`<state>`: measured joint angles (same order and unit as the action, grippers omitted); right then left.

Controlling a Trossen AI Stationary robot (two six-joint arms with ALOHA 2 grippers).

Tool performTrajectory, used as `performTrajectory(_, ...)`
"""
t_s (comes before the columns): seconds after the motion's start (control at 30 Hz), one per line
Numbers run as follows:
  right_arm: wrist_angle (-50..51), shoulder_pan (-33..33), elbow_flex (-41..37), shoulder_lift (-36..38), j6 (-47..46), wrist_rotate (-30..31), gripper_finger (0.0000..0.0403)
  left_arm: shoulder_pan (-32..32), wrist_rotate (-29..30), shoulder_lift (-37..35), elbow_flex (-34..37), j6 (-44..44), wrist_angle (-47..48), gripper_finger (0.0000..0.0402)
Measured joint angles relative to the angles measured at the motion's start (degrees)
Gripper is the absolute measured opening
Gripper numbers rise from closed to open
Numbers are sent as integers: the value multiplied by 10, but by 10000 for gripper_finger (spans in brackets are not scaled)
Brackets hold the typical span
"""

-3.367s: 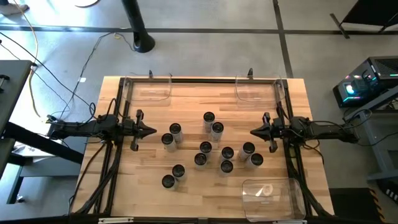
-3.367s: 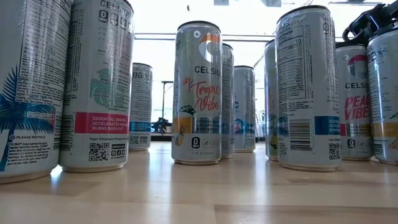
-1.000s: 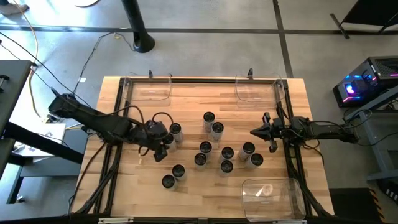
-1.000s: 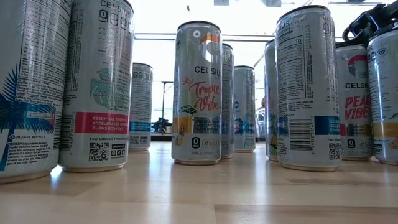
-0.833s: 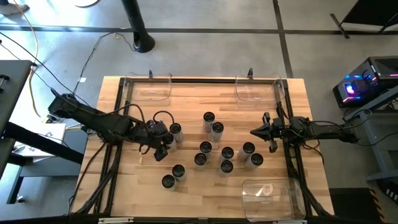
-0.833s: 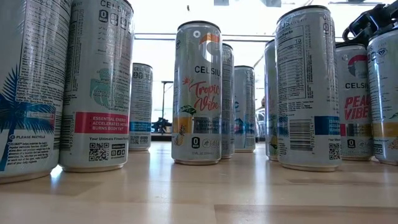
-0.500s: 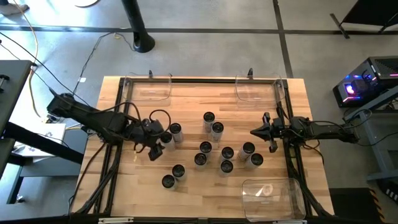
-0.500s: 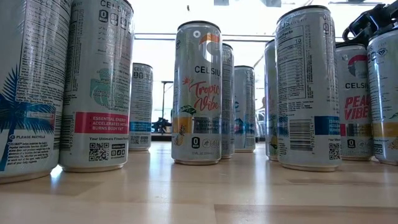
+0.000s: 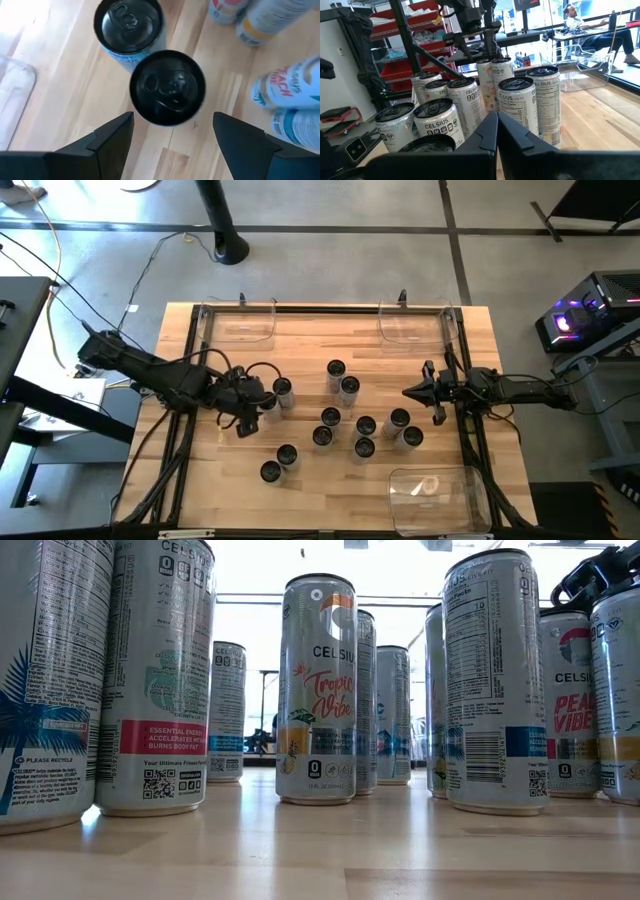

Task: Sort soda cans
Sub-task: Put the white-yellow soda can into the top left transparent bin

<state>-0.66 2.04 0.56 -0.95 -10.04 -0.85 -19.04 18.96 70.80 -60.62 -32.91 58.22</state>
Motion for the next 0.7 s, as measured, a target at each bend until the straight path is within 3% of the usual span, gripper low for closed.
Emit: performTrajectory(0.7, 0, 0, 0, 0, 0, 0, 0, 18, 31, 80, -1, -29, -36, 269)
